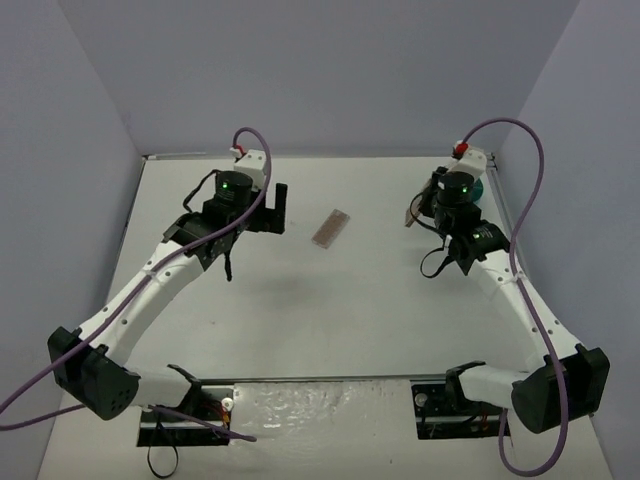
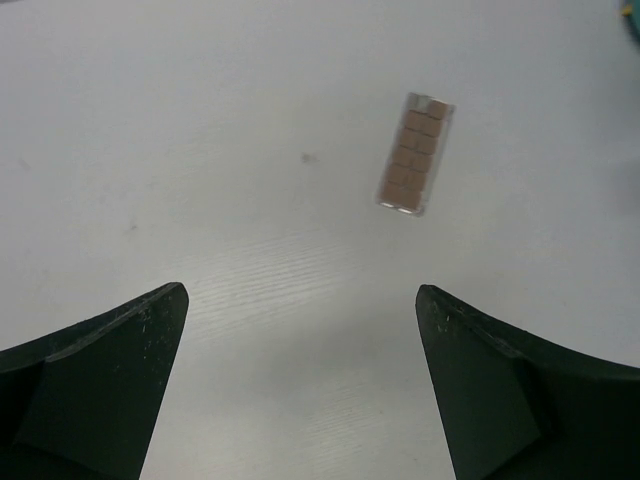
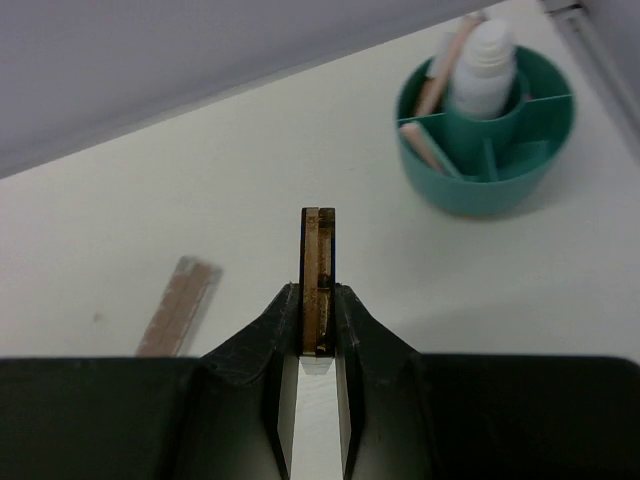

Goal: Organize the makeup

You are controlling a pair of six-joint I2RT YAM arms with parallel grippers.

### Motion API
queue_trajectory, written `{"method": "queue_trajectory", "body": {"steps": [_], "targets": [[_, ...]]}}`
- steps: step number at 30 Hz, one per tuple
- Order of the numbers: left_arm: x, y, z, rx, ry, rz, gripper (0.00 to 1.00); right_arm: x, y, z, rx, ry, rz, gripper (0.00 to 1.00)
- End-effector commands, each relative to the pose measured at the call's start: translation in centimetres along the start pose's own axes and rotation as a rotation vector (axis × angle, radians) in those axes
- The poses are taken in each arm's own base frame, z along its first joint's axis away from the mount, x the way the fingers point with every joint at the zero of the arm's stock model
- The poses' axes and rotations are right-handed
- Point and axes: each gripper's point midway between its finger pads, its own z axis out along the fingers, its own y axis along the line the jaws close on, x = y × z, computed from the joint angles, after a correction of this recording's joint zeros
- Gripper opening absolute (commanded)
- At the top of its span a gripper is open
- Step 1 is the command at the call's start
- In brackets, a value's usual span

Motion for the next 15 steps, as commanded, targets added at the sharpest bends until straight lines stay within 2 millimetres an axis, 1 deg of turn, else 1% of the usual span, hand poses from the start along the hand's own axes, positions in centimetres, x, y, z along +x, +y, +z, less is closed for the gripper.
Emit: {"method": "queue_trajectory", "body": {"steps": [1, 3, 6, 7, 9, 10, 12, 15], "targets": [[-0.4, 5.2, -4.5, -0.148, 0.007, -0.089, 0.97, -7.0, -6.0, 0.5, 0.260, -0.195, 0.072, 0.00], [-0.1, 6.1, -5.2, -0.175, 0.001, -0.068, 0.97, -7.5, -8.1, 1.4, 0.328, -0.203, 0.103, 0.00], [1.2, 7.1, -5.3, -0.207, 0.002, -0.057, 0.97, -7.8, -10.9, 3.3, 0.431, -0.204, 0.139, 0.00], [1.5, 7.4, -5.3, -0.213, 0.003, -0.056, 0.97, -7.9, -11.5, 3.8, 0.450, -0.204, 0.148, 0.00], [2.9, 7.9, -4.9, -0.224, 0.020, -0.052, 0.97, -9.0, -12.3, 4.5, 0.480, -0.224, 0.172, 0.00], [3.0, 8.0, -4.8, -0.227, 0.019, -0.050, 0.97, -8.8, -12.6, 5.3, 0.498, -0.215, 0.170, 0.00], [4.0, 8.7, -4.4, -0.242, 0.044, -0.051, 0.97, -9.4, -14.2, 6.1, 0.544, -0.224, 0.179, 0.00], [4.5, 9.2, -4.2, -0.247, 0.061, -0.053, 0.97, -10.1, -15.0, 7.3, 0.576, -0.240, 0.188, 0.00]]}}
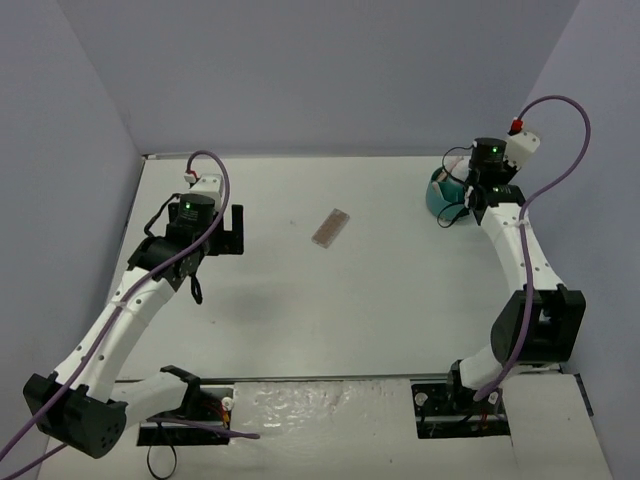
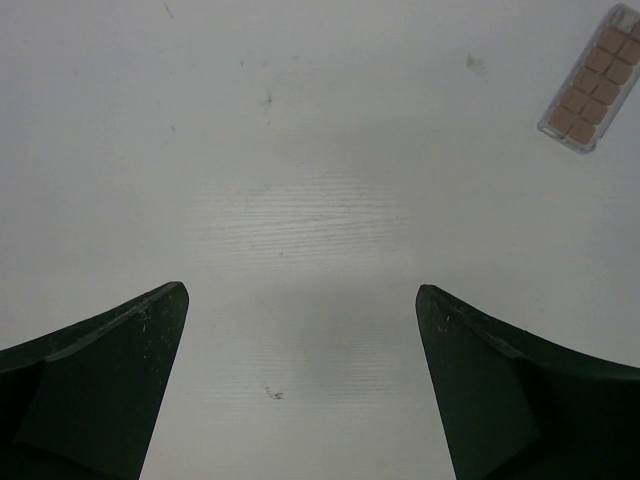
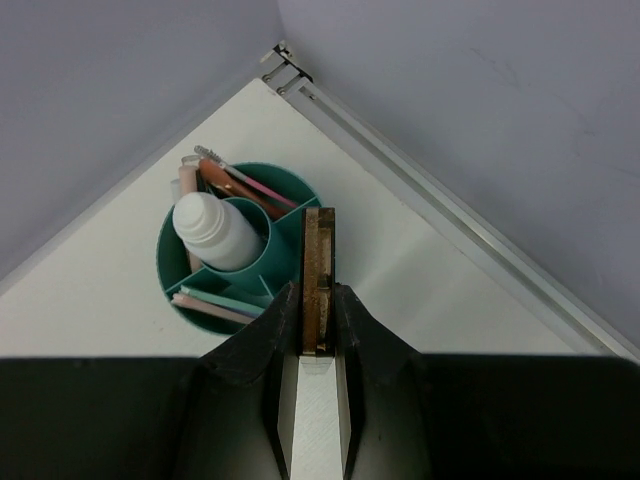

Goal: Organize the makeup

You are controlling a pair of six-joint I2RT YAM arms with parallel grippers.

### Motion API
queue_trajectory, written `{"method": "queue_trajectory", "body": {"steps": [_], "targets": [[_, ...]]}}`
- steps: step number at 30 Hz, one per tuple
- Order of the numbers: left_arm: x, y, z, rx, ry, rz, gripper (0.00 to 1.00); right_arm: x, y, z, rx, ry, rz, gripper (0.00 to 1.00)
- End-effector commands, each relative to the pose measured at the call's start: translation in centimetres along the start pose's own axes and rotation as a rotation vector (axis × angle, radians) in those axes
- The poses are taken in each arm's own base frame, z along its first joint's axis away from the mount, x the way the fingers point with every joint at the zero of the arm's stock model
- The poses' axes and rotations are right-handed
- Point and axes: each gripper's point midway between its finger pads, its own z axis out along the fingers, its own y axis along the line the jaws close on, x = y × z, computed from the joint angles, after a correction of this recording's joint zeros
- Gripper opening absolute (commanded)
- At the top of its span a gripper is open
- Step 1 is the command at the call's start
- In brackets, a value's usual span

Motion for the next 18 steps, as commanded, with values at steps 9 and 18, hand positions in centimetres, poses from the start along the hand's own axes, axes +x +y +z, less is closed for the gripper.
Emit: {"method": "queue_trajectory", "body": {"steps": [9, 18], "targets": [[-0.9, 2.3, 0.2, -0.064, -0.036, -0.023, 0.97, -6.0, 0.9, 4.8, 0.092, -0.178, 0.118, 0.00], [-0.7, 3.0, 0.4, -0.082, -0.031, -0.033, 0.97, -4.9, 2.4, 7.5, 0.083, -0.164, 0.102, 0.00]]}}
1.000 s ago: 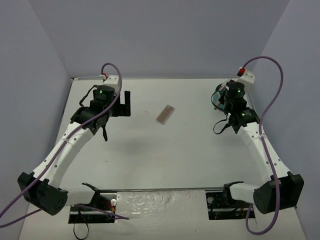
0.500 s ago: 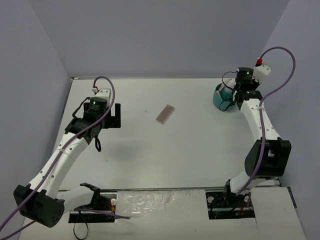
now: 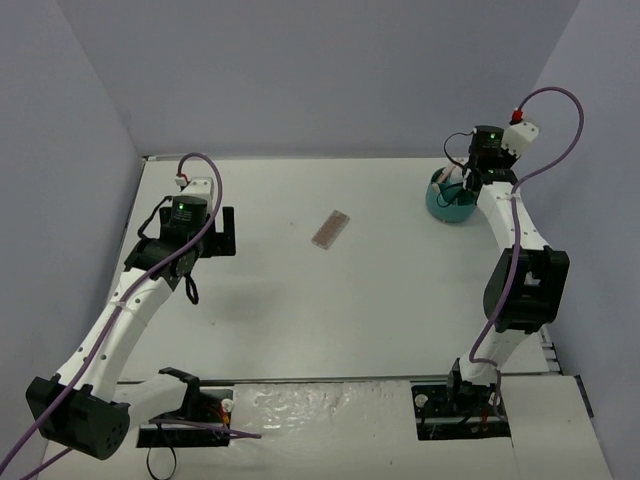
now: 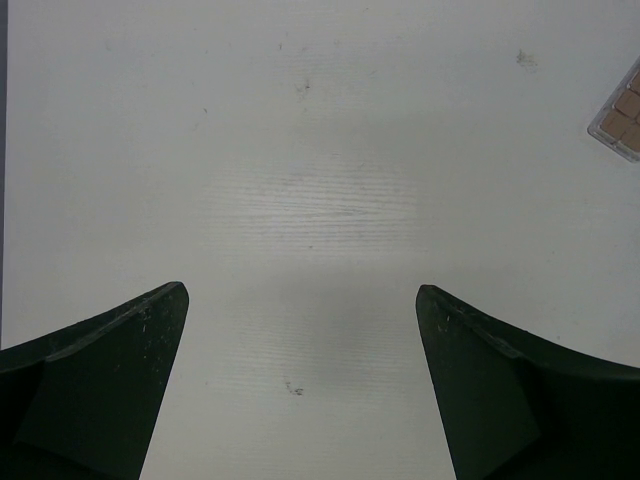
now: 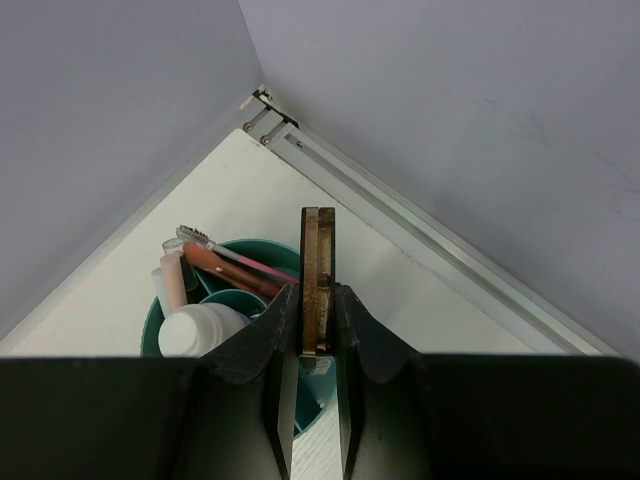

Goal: Organize the makeup

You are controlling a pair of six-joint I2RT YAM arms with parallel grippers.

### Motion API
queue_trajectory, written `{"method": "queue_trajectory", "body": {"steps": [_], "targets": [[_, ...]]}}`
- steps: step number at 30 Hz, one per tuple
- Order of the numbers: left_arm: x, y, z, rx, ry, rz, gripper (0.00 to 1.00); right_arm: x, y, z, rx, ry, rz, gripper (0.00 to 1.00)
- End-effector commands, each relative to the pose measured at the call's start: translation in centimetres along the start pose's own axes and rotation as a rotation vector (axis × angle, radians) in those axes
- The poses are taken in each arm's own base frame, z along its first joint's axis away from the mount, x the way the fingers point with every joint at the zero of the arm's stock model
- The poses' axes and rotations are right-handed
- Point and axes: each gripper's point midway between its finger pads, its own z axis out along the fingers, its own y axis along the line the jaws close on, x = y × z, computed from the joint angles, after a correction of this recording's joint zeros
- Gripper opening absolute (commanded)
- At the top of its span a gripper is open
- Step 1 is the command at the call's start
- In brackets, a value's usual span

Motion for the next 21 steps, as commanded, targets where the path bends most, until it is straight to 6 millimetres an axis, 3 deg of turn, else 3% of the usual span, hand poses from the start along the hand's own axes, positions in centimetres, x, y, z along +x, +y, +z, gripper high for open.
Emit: {"method": "queue_trajectory", "body": {"steps": [1, 21], "targets": [[-1.9, 0.6, -0.5, -0.018, -0.070, -0.016, 0.97, -4.3, 1.4, 0.2, -0.014, -0.119, 0.089, 0.00], [-1.5, 0.8, -0.1, -0.027, -0.049, -0.018, 0.97, -0.7, 3.3, 1.4, -0.043, -0.066, 0.039, 0.00]]}}
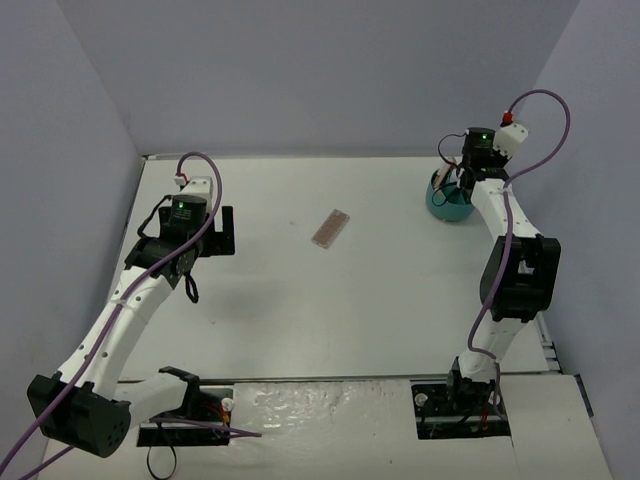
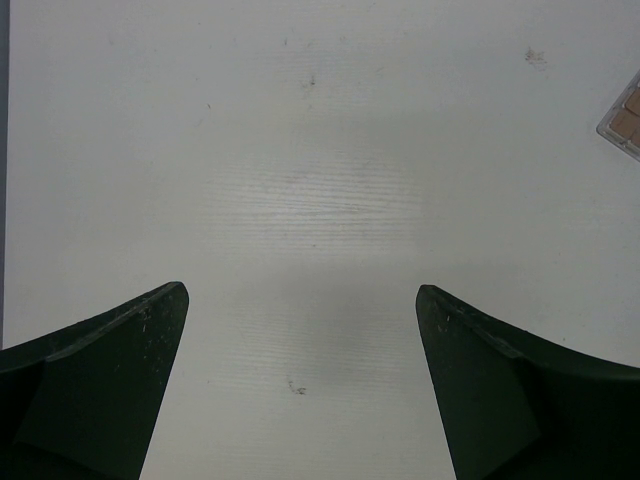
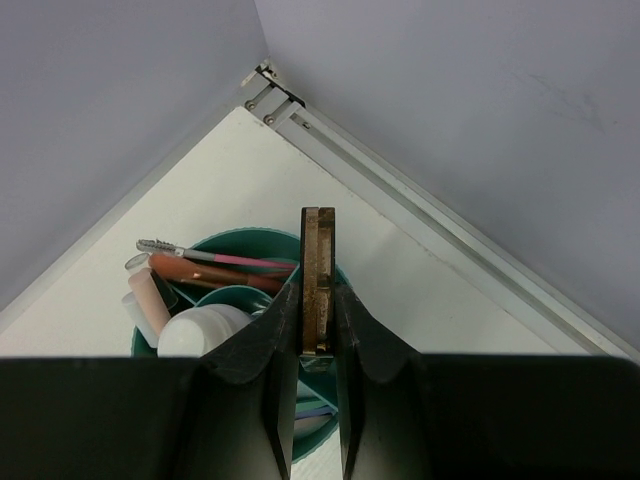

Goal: Organize the makeup

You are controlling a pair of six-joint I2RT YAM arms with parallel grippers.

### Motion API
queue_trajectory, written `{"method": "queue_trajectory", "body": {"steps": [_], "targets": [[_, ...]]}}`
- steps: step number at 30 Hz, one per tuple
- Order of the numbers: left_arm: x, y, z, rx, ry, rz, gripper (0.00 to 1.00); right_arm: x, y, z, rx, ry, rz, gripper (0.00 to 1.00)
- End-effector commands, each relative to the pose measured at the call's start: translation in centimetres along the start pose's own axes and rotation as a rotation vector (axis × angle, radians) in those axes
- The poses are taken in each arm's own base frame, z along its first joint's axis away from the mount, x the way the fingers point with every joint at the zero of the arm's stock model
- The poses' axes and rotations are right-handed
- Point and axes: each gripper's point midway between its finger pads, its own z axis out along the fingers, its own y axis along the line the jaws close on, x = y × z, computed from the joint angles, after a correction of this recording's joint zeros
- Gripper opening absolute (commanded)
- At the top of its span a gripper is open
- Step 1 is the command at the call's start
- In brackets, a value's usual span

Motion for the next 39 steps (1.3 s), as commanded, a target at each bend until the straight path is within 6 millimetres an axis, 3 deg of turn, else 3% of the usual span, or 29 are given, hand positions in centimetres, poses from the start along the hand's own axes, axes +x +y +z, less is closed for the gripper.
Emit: {"method": "queue_trajectory", "body": {"steps": [1, 11, 25, 28, 35, 39], "targets": [[-1.7, 0.5, -0.4, -0.017, -0.059, -0.015, 0.97, -3.1, 2.1, -0.3, -0.049, -0.095, 0.059, 0.00], [-1.7, 0.5, -0.4, -0.015, -0.059, -0.016, 0.97, -1.4, 3.9, 0.3, -0.176, -0.095, -0.036, 0.00], [-1.6, 0.4, -0.3, -0.006, -0.055, -0.024, 0.97, 1.2, 3.8, 1.6, -0.188, -0.055, -0.068, 0.00], [-1.6, 0.4, -0.2, -0.004, -0.054, -0.024, 0.97, 1.3, 3.8, 1.6, -0.191, -0.051, -0.069, 0.05], [-1.6, 0.4, -0.2, -0.004, -0.052, -0.026, 0.97, 0.9, 3.8, 1.3, -0.202, -0.056, -0.072, 0.29], [-1.6, 0.4, -0.2, -0.005, -0.052, -0.026, 0.97, 1.0, 3.9, 1.3, -0.209, -0.050, -0.073, 0.34]]}}
